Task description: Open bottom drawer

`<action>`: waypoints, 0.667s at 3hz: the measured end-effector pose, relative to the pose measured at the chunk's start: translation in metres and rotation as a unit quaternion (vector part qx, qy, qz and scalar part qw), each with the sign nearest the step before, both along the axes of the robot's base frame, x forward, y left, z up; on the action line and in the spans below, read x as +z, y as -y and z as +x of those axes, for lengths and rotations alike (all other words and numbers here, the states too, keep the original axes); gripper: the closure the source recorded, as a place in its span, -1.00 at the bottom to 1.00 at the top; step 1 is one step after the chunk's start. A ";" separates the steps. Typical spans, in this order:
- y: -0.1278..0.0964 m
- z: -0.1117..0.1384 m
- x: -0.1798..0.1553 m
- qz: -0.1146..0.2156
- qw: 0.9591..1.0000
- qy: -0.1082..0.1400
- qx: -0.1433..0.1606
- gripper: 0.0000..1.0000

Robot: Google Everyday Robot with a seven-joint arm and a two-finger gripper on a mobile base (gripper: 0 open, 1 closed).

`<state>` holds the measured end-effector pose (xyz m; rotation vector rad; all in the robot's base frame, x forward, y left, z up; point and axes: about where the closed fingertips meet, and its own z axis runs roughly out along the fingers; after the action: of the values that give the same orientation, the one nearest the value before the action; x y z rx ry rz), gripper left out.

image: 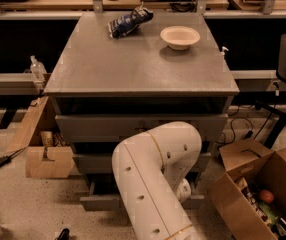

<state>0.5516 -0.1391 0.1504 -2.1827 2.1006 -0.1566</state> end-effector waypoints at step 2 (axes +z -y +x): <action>0.000 0.000 0.000 0.000 1.000 0.000 0.000 1.00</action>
Offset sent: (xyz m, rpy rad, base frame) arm -0.2606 -0.0521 -0.0254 -0.0747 0.3328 -0.2422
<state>0.5516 -0.1391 0.1504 -2.1827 2.1006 -0.1566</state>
